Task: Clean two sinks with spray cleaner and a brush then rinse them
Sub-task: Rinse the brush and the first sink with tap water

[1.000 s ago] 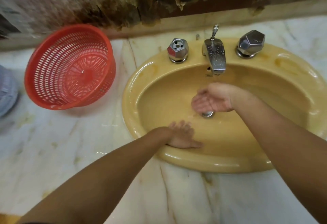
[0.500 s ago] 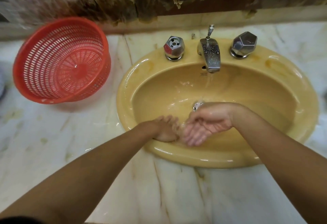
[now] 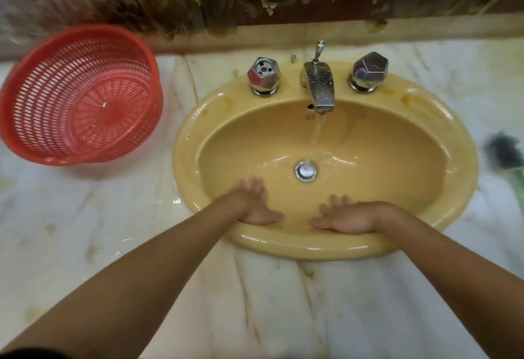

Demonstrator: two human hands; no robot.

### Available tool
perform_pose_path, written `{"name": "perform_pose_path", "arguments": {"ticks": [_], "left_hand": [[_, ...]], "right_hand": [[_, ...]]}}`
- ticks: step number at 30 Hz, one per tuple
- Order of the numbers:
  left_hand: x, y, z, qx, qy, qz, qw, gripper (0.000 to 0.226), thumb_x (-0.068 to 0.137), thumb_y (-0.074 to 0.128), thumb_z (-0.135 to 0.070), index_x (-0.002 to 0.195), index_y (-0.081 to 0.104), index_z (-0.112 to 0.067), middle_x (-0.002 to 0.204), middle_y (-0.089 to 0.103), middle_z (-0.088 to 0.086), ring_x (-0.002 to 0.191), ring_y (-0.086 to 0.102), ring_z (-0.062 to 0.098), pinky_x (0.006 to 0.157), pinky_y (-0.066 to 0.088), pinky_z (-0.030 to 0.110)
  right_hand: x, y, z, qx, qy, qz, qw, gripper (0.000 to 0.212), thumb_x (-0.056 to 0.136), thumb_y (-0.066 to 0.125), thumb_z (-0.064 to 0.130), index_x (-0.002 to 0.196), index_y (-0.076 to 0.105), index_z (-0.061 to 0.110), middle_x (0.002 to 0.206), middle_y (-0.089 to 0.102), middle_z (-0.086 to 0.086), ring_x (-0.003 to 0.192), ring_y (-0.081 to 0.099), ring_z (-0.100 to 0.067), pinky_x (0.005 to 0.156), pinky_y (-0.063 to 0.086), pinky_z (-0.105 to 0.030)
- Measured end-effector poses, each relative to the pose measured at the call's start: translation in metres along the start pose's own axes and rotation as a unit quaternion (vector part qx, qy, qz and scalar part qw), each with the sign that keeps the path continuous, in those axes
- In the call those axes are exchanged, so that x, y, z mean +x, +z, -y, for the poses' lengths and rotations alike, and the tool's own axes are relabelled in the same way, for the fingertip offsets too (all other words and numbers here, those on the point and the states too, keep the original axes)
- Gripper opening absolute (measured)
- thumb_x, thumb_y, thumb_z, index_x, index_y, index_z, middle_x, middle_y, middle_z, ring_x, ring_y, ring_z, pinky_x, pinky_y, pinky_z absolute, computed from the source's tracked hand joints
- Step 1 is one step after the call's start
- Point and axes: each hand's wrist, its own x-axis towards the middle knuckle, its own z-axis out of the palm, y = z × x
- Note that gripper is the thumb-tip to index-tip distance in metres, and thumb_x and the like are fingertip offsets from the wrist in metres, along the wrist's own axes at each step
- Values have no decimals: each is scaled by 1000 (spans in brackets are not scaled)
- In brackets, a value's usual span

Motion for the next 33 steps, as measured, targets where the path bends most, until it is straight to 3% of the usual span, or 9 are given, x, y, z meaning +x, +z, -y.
{"name": "perform_pose_path", "arguments": {"ticks": [4,7,9,12,15,24,28,30,33], "left_hand": [[3,-5,-37,-168,111,113,973,69,105,24,-58,163,5,-26,169,-10,-6,156,-8,15,125,1,42],[5,-27,-38,-313,61,38,947,53,102,40,-60,129,60,-20,134,57,-2,118,57,19,94,39,29],[13,-47,-43,-611,40,-44,790,43,102,46,-54,108,67,-17,113,65,2,100,61,17,91,45,27],[27,-75,-53,-910,87,-18,405,47,107,41,-42,111,66,-2,125,67,14,117,64,26,104,50,35],[32,-85,-66,-960,89,17,263,48,111,35,-34,123,61,4,115,71,18,124,63,27,95,57,36],[38,-92,-74,-971,65,20,229,45,110,38,-29,115,65,7,115,70,11,120,66,22,71,59,27],[33,-95,-70,-971,77,38,221,45,109,42,-33,114,69,3,103,75,13,73,76,23,50,59,28],[25,-91,-77,-946,87,24,311,45,109,41,-34,108,70,1,92,76,13,63,75,22,56,61,28],[3,-51,-99,-762,93,-43,639,34,107,49,-28,91,69,-6,100,77,14,80,74,24,79,61,34]], "right_hand": [[-2,-3,7,30,-61,42,997,72,100,20,68,160,4,32,166,-14,3,153,-14,-21,123,-6,-44],[8,0,-6,-42,21,-32,998,78,100,23,67,161,2,23,166,-17,-2,154,-12,-26,123,0,-51],[13,3,-10,-40,45,-60,996,81,98,26,67,161,4,20,167,-17,-2,154,-12,-26,122,0,-54],[16,4,-9,-24,48,-67,996,82,98,29,66,161,4,19,167,-17,-1,154,-12,-24,122,-2,-53],[16,5,-8,-16,51,-76,996,82,99,30,65,161,4,19,167,-17,0,154,-12,-24,122,-2,-52],[21,6,-11,-12,51,-88,995,82,98,31,64,161,6,18,167,-16,0,154,-11,-24,122,-1,-53],[20,7,-12,-5,44,-83,996,82,98,32,64,161,7,17,167,-15,-1,154,-11,-24,122,0,-53],[22,5,-18,-9,36,-99,994,81,97,35,61,160,11,16,167,-14,-2,154,-9,-24,122,2,-53],[21,0,-34,-58,81,-171,980,81,97,37,55,161,7,16,166,-18,-4,154,-12,-24,123,0,-52]]}}
